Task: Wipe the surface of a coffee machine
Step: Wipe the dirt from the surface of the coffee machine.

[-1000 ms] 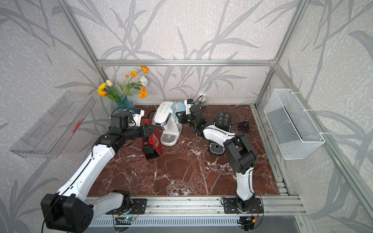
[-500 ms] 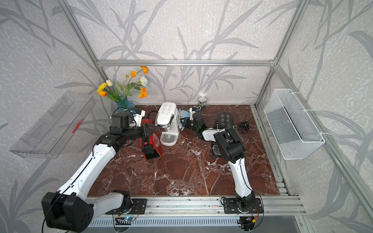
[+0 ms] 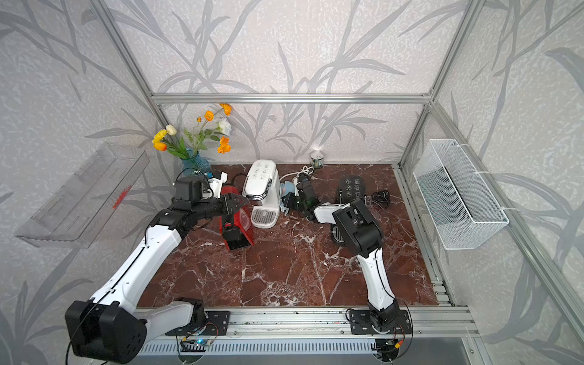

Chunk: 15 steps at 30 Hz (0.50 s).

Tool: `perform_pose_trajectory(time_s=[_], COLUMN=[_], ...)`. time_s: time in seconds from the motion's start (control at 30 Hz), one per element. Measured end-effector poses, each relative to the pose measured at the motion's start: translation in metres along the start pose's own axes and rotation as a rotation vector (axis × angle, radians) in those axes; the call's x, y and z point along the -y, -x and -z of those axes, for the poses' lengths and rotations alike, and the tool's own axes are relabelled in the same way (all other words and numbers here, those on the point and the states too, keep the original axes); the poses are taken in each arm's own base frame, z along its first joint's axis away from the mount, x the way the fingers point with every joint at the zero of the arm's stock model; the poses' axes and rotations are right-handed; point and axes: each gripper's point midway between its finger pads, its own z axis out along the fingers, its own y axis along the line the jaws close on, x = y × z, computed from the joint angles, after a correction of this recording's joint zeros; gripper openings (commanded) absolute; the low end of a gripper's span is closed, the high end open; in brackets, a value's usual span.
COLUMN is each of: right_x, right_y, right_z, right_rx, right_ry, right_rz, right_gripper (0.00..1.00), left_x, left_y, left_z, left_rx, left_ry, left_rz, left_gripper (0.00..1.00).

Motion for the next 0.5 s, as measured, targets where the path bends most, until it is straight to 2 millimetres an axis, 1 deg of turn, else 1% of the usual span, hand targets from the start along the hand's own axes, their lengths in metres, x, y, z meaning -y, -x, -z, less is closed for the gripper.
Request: perform_pose_trajectory(time_s=[0.07,0.2,0.27,0.4,0.5], right_x=[-0.005,-0.013,-0.016,-0.025,-0.037], right_y=[-0.004,-0.019,-0.025,-0.036,-0.041], right_z=[0.004,0.011,0.015,0.026,0.035], right_rx=[-0.012,-0.044,-0.059,-0.088,-0.105], right_ry=[-0.01,-0.026,-0.031,-0.026,-0.005], right_rz=[0.014,0.031,0.036,0.052,0.069], right_gripper=[0.0,0.0,0.0,0.0,0.0], left_x=[0.0,-0.002,-0.005,-0.013,-0.02], left_y=[0.0,-0.001,-0.002,-0.002,0.006], left_z=[0.0,-0.002,-0.005,-0.011,-0.015], left_rx=[0.0,-0.007,-0.012,-0.029,-0.033], left_ry=[0.0,0.004,0.012,0.044,0.085], left_rz=[0.0,0.004,0.009,0.036,0.055], left_gripper=[0.45,0.46,0.48,0.55,0.64])
